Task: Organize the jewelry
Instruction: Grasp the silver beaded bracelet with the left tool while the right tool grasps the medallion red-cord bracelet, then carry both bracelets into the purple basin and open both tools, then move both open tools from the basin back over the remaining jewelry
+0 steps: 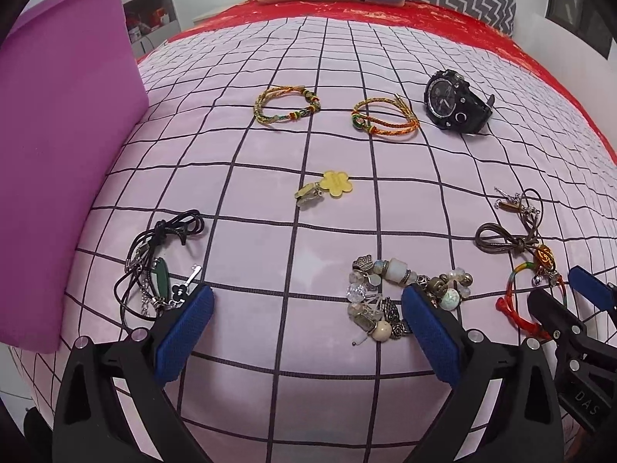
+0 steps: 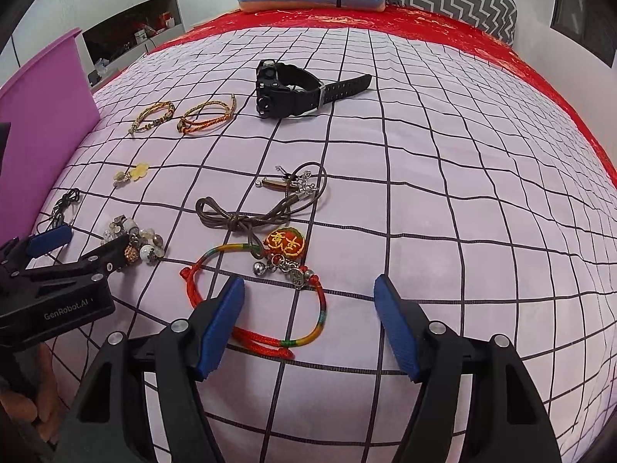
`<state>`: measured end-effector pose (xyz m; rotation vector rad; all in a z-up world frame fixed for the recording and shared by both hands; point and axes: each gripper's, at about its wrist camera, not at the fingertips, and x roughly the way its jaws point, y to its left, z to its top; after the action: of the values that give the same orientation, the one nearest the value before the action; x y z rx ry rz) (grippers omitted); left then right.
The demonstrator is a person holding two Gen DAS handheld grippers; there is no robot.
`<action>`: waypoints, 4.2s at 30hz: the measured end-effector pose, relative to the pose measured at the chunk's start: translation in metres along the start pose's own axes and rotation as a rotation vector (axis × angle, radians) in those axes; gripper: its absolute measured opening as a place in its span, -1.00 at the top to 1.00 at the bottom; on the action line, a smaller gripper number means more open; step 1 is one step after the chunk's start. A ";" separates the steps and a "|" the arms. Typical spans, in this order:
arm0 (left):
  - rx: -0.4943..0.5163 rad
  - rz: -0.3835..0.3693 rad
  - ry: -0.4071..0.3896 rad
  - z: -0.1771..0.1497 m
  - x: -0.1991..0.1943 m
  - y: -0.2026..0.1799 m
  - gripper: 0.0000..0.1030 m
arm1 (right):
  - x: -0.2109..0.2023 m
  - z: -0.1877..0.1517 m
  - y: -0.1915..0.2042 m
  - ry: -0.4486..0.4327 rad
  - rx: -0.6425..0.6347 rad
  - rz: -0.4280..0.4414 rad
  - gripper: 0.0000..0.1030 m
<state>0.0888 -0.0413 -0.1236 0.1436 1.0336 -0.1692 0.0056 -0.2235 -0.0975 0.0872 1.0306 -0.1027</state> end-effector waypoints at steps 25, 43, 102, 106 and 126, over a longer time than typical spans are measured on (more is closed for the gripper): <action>-0.017 -0.161 0.026 -0.001 -0.023 -0.012 0.75 | -0.016 -0.004 0.006 0.004 0.025 0.092 0.77; -0.028 -0.218 -0.079 -0.008 -0.099 0.012 0.76 | -0.093 -0.018 0.023 -0.095 0.013 0.117 0.77; -0.418 0.020 -0.205 0.041 -0.171 0.323 0.81 | -0.144 0.149 0.362 -0.218 -0.420 0.425 0.76; -0.438 0.029 -0.184 0.040 -0.164 0.330 0.80 | -0.134 0.151 0.368 -0.190 -0.426 0.416 0.76; -0.461 0.160 -0.194 0.034 -0.179 0.332 -0.73 | -0.138 0.148 0.354 -0.189 -0.387 0.401 0.28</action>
<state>0.0966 0.2890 0.0609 -0.2051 0.8400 0.1989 0.1063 0.1160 0.1051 -0.0687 0.8116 0.4450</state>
